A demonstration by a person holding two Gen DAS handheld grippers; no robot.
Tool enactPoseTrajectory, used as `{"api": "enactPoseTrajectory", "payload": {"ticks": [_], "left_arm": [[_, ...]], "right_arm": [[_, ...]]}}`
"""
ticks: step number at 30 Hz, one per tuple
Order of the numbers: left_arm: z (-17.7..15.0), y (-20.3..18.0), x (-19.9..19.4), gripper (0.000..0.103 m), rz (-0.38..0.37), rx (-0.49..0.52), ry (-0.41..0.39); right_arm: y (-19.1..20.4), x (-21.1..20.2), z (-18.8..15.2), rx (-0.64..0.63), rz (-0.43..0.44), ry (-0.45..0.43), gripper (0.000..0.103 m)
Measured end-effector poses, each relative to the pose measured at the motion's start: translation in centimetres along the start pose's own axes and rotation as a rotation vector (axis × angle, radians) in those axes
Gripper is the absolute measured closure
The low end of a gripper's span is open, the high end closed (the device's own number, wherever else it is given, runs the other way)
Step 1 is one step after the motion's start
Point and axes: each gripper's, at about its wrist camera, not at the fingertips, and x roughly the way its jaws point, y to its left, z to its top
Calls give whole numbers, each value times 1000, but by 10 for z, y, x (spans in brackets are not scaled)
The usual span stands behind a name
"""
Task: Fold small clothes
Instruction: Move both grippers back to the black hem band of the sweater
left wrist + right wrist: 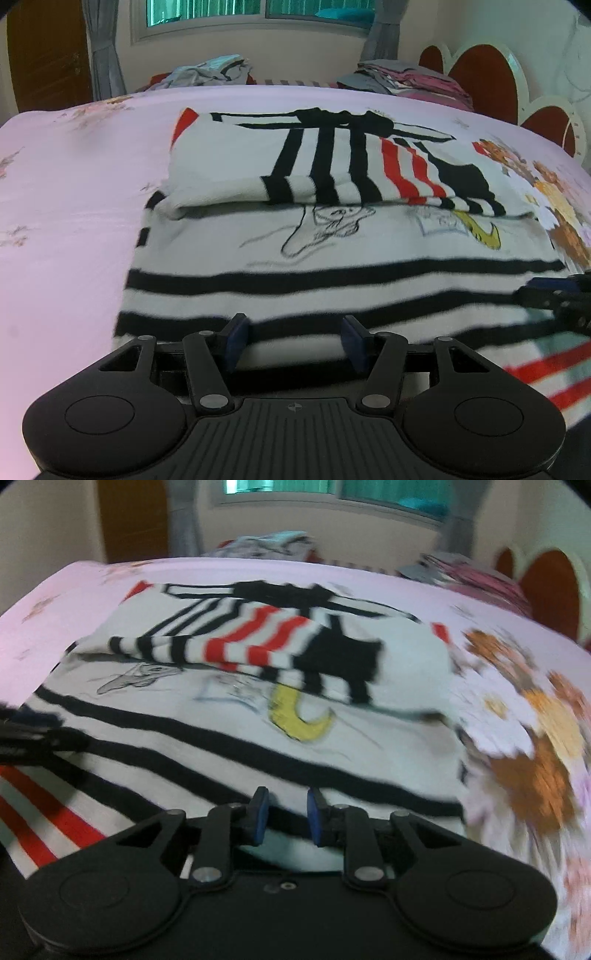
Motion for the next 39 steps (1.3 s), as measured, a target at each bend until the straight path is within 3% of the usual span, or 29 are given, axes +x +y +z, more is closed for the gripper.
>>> {"api": "enactPoseTrajectory", "payload": {"ticks": [10,16,31,39], "left_arm": [[-21,-9,-44,47,-75,35,-33],[-41,-13,-53,46,-99,45,-8],[-93,28,-88,45,-77,54,16],[-113,53,-120,44,-54,-5,-15]], "right_arm": [[58,-43,-19,6,42,-34,78],[76,-52,-36,11,38,-15,78],[44,-85,-95,64,-96,26,77],[27,-113,-116,126,-161,5,64]]}}
